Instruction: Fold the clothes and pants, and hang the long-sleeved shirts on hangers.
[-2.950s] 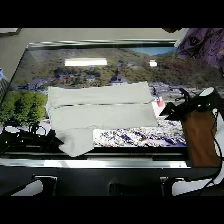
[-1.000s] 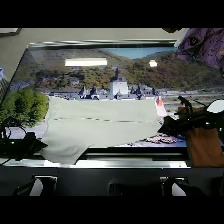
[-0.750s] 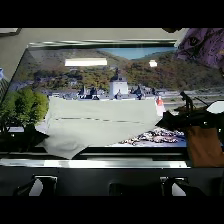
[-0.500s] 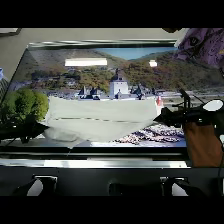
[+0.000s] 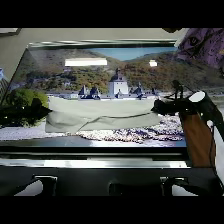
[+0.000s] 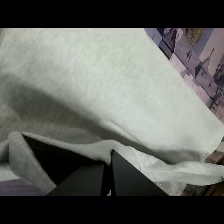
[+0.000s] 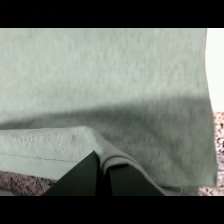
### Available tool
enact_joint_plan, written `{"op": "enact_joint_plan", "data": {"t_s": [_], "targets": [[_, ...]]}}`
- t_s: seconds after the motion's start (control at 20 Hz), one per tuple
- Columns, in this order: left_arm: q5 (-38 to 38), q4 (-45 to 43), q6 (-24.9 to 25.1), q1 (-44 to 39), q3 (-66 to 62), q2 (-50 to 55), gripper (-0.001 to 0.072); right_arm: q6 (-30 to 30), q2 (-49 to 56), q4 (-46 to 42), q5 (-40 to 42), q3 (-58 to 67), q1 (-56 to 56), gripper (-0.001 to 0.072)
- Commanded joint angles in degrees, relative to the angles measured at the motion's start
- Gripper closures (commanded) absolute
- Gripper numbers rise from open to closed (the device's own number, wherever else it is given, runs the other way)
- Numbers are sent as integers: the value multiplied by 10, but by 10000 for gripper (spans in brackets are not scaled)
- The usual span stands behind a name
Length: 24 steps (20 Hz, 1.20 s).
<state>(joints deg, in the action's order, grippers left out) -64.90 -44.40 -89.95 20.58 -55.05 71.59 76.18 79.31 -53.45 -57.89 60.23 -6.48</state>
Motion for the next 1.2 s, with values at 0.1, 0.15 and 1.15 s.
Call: {"op": "enact_joint_plan", "data": {"t_s": [0.1, 0.15, 1.15], "targets": [[19, 1, 2, -6, -86, 97, 694, 39, 10, -70, 84, 11, 14, 678], [20, 1, 2, -10, -101, 113, 694, 39, 10, -74, 94, 11, 14, 678], [13, -194, -66, -73, -320, 191, 108, 29, 128, 31, -135, 165, -167, 43]]}}
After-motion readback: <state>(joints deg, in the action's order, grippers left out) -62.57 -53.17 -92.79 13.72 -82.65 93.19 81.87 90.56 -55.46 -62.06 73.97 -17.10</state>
